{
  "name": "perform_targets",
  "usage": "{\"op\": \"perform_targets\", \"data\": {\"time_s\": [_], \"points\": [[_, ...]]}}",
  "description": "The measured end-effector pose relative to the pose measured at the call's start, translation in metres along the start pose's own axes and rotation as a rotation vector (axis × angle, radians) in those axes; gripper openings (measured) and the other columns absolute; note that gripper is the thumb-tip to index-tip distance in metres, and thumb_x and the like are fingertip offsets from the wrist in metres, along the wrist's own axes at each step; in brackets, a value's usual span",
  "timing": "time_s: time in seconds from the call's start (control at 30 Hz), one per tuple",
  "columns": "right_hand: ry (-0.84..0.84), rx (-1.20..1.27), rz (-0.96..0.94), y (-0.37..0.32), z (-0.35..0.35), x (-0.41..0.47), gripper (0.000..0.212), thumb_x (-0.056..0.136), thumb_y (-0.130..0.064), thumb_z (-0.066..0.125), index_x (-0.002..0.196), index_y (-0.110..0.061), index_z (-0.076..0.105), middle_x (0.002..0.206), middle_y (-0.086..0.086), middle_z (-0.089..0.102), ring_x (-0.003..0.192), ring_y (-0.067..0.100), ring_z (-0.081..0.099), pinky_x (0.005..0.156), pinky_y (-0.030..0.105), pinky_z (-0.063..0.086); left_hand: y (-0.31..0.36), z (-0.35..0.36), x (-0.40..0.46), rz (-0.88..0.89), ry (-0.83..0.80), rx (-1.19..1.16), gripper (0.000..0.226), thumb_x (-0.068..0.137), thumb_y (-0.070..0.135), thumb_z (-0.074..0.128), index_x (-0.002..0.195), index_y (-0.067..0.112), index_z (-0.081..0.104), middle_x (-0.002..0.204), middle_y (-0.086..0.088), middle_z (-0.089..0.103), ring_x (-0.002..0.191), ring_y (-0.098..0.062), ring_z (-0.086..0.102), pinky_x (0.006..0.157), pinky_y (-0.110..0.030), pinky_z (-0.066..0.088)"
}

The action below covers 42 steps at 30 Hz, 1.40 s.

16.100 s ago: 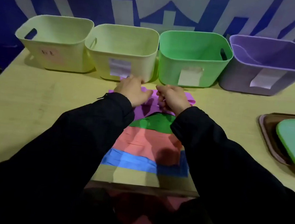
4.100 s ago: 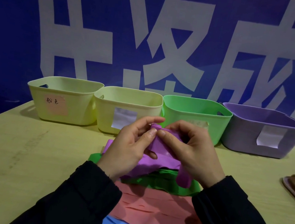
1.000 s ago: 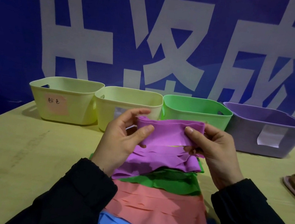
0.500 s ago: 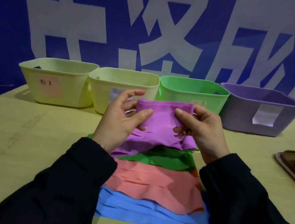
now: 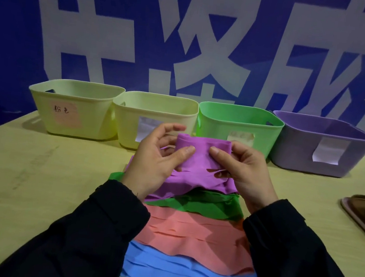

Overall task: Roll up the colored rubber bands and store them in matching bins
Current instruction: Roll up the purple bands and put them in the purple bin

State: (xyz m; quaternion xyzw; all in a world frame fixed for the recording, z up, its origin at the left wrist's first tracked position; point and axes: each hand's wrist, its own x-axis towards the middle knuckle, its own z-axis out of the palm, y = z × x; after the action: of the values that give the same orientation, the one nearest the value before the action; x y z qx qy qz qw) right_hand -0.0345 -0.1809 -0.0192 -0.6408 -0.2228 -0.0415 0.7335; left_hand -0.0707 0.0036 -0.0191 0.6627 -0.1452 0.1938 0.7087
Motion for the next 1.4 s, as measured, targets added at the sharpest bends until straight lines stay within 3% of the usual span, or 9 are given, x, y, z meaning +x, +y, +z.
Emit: {"op": "perform_targets", "data": {"time_s": [0.13, 0.3, 0.4, 0.47, 0.8, 0.9, 1.03, 1.2, 1.4], "points": [[-0.014, -0.034, -0.017, 0.002, -0.001, 0.0, 0.021, 0.08, -0.022, 0.071, 0.097, -0.009, 0.073, 0.076, 0.002, 0.074, 0.065, 0.01, 0.065, 0.056, 0.021, 0.054, 0.0, -0.001, -0.002, -0.009, -0.042, -0.015, 0.023, 0.095, 0.004, 0.064, 0.112, 0.02, 0.065, 0.106, 0.0, 0.069, 0.084, -0.012, 0.072, 0.071, -0.03, 0.061], [-0.031, -0.01, -0.005, 0.006, 0.003, 0.0, 0.025, 0.08, -0.022, 0.073, 0.099, -0.006, 0.075, 0.087, 0.015, 0.073, 0.077, 0.021, 0.065, 0.064, 0.028, 0.055, -0.003, 0.002, -0.004, -0.02, -0.109, -0.035, 0.029, 0.103, 0.016, 0.054, 0.12, 0.034, 0.067, 0.118, -0.004, 0.068, 0.107, -0.021, 0.068, 0.085, -0.031, 0.057], [-0.045, 0.007, -0.009, 0.007, 0.004, -0.001, 0.025, 0.083, -0.02, 0.076, 0.1, -0.003, 0.075, 0.093, 0.025, 0.073, 0.081, 0.027, 0.063, 0.067, 0.031, 0.054, -0.001, 0.002, -0.004, -0.009, -0.072, -0.019, 0.02, 0.092, 0.026, 0.071, 0.111, 0.029, 0.068, 0.108, -0.005, 0.071, 0.098, -0.021, 0.068, 0.079, -0.032, 0.059], [-0.057, 0.009, -0.016, 0.007, 0.004, -0.001, 0.027, 0.083, -0.02, 0.075, 0.101, -0.001, 0.074, 0.095, 0.029, 0.072, 0.081, 0.028, 0.062, 0.067, 0.031, 0.054, -0.001, 0.003, -0.004, -0.012, -0.035, -0.012, 0.036, 0.082, 0.025, 0.075, 0.115, 0.024, 0.062, 0.103, -0.003, 0.074, 0.092, -0.019, 0.071, 0.074, -0.03, 0.059], [-0.079, -0.018, -0.025, 0.003, 0.007, -0.003, 0.024, 0.079, -0.021, 0.073, 0.096, -0.003, 0.073, 0.079, 0.008, 0.074, 0.07, 0.014, 0.066, 0.063, 0.023, 0.055, -0.003, 0.005, -0.007, 0.022, -0.1, -0.02, 0.03, 0.102, 0.012, 0.055, 0.125, 0.03, 0.065, 0.117, -0.005, 0.069, 0.106, -0.027, 0.07, 0.082, -0.033, 0.06], [-0.121, -0.018, -0.034, 0.003, 0.008, -0.004, 0.019, 0.079, -0.017, 0.073, 0.094, -0.005, 0.071, 0.077, 0.004, 0.073, 0.068, 0.012, 0.065, 0.065, 0.023, 0.054, -0.001, 0.003, -0.008, 0.003, -0.083, -0.005, 0.018, 0.094, 0.024, 0.067, 0.112, 0.028, 0.067, 0.107, -0.005, 0.07, 0.094, -0.026, 0.071, 0.074, -0.03, 0.058], [-0.137, -0.033, -0.033, 0.0, 0.009, -0.006, 0.016, 0.079, -0.02, 0.072, 0.091, -0.01, 0.073, 0.075, 0.002, 0.073, 0.065, 0.011, 0.065, 0.064, 0.024, 0.052, 0.002, 0.002, -0.005, -0.01, -0.02, 0.046, 0.035, 0.078, 0.028, 0.075, 0.11, 0.026, 0.063, 0.098, 0.002, 0.072, 0.084, -0.014, 0.069, 0.061, -0.026, 0.055], [-0.118, 0.062, 0.027, -0.004, 0.005, -0.004, 0.017, 0.079, -0.02, 0.073, 0.088, -0.006, 0.076, 0.079, 0.014, 0.073, 0.062, 0.018, 0.066, 0.06, 0.022, 0.055, 0.007, 0.0, -0.004, 0.008, 0.001, 0.008, 0.03, 0.073, 0.027, 0.078, 0.102, 0.023, 0.069, 0.091, 0.003, 0.074, 0.076, -0.01, 0.069, 0.063, -0.023, 0.054], [-0.068, 0.09, 0.025, -0.003, 0.008, -0.004, 0.016, 0.075, -0.02, 0.075, 0.086, -0.008, 0.072, 0.072, 0.014, 0.071, 0.055, 0.017, 0.064, 0.056, 0.021, 0.055, 0.0, 0.006, -0.006, -0.037, -0.086, -0.132, 0.034, 0.088, 0.019, 0.069, 0.12, 0.017, 0.061, 0.111, -0.007, 0.075, 0.102, -0.024, 0.071, 0.078, -0.033, 0.06]]}}
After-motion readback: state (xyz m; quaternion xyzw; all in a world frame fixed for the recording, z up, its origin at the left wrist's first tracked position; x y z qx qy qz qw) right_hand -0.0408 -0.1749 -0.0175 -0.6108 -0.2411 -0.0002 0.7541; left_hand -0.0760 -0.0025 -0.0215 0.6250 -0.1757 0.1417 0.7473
